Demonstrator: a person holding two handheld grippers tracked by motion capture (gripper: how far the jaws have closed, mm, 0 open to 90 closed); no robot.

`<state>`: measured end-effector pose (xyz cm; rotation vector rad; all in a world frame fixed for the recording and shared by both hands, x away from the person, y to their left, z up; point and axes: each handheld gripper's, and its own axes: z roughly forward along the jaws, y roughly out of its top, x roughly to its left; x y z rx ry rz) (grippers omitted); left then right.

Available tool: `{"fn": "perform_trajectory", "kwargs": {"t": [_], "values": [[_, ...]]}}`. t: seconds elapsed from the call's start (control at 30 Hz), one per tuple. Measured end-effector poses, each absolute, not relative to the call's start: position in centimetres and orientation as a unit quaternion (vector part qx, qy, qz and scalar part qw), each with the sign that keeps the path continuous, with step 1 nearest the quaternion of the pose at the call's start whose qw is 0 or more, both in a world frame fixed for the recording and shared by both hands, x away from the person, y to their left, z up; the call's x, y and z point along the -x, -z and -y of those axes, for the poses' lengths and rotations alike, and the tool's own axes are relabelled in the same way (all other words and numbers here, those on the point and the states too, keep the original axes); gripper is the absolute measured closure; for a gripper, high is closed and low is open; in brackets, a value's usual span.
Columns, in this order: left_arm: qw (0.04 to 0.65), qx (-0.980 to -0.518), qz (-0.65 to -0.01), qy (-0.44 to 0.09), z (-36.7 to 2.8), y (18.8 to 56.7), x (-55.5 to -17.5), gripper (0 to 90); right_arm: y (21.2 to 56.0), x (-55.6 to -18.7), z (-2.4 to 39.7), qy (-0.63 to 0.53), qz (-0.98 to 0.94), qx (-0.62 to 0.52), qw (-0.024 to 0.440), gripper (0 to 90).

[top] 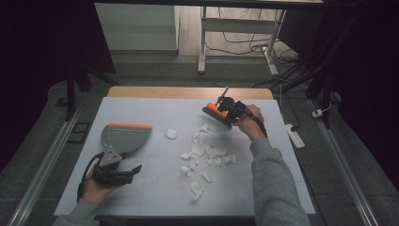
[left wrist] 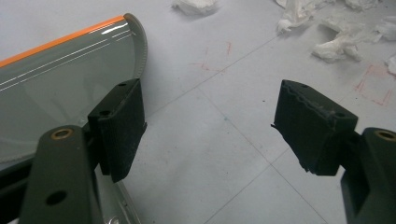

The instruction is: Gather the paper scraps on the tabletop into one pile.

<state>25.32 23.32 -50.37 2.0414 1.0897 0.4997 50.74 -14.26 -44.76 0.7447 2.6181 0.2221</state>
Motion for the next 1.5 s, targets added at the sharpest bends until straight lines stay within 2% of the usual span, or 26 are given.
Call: {"fn": "perform_trajectory", "kwargs": {"t": [0.37, 0.63, 0.77, 1.03, 1.5], "values": [[0.385, -0.794, -0.425, -0.203, -23.5, 50.1, -24.9, 25.8, 45.4, -48.4, 12.0, -0.043, -0.961, -0.193, 0.191, 70.4], [0.387, -0.792, -0.427, -0.201, -23.5, 50.1, -24.9, 25.8, 45.1, -42.9, 12.1, -0.056, -0.979, -0.114, 0.16, 70.3], [0.388, -0.79, -0.432, -0.198, -23.6, 50.1, -25.1, 25.8, 43.7, -41.4, 12.9, -0.089, -0.977, -0.112, 0.156, 70.3], [0.39, -0.788, -0.433, -0.2, -23.7, 50.0, -25.0, 25.8, 41.6, -42.8, 13.0, -0.128, -0.957, -0.166, 0.201, 70.3], [0.395, -0.787, -0.432, -0.194, -23.9, 50.2, -25.1, 25.8, 43.6, -46.3, 4.9, -0.103, -0.965, -0.113, 0.213, 70.2]]}}
